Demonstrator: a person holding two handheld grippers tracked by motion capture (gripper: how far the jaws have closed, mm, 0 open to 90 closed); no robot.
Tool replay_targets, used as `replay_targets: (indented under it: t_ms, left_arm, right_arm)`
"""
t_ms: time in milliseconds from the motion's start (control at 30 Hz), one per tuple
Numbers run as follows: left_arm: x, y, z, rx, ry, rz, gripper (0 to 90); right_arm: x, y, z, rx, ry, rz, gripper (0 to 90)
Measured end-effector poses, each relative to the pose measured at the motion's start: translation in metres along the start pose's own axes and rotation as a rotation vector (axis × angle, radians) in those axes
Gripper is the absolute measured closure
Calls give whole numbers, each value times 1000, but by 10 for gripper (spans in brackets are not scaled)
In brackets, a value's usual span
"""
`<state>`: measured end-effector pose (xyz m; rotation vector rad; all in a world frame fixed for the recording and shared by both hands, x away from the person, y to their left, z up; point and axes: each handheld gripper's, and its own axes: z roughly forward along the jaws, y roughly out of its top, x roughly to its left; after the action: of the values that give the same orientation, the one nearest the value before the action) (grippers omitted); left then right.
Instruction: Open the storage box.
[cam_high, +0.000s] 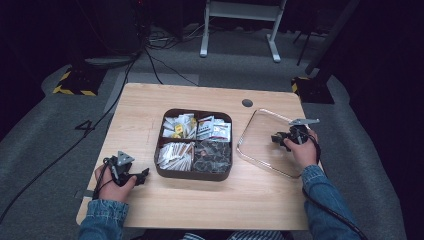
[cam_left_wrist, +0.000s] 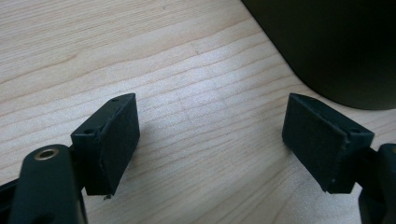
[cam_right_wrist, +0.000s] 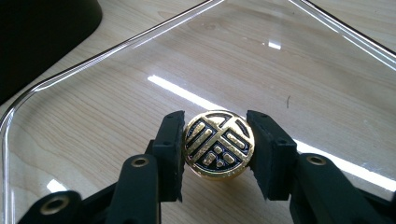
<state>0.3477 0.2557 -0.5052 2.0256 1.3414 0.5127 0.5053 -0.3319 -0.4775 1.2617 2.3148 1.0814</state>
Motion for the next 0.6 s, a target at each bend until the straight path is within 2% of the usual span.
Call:
replay_targets:
  t_ms: [433,533,600]
  left_arm:
    - [0,0,0,0,0,0,194]
    - [0,0,0,0,0,0,194]
    - [0,0,0,0,0,0,194]
  right_arm:
    - [-2,-10,6,2,9,32,589]
    - [-2,-11,6,2,8,27,586]
    - [-2,-11,6,-6,17,37,527]
